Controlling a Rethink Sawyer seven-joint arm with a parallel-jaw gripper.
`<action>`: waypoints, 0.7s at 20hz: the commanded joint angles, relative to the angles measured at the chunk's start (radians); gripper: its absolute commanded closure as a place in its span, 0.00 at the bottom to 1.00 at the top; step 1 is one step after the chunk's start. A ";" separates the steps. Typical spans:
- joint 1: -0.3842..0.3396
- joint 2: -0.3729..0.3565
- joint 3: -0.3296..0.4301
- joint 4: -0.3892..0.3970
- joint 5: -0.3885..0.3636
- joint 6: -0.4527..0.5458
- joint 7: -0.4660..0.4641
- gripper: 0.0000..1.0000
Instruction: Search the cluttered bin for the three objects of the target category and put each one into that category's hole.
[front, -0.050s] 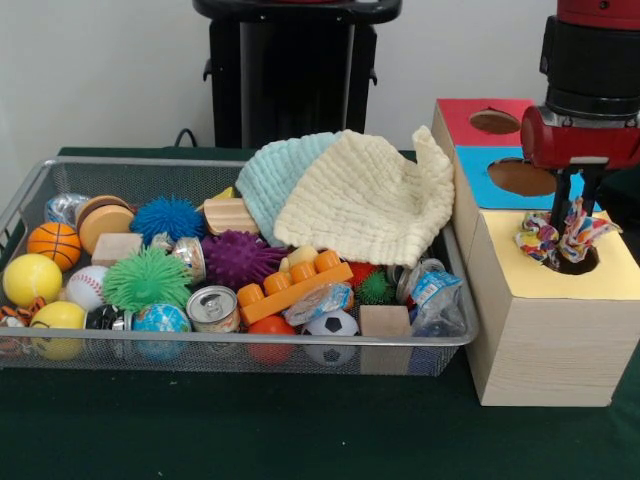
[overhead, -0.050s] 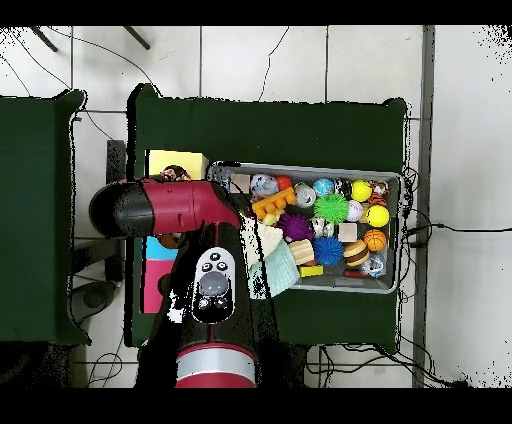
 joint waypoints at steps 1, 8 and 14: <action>-0.002 0.084 -0.002 -0.008 0.026 0.002 0.208 1.00; 0.018 0.142 -0.023 -0.052 0.027 -0.020 0.215 1.00; 0.020 0.207 -0.034 -0.097 0.023 -0.043 0.203 1.00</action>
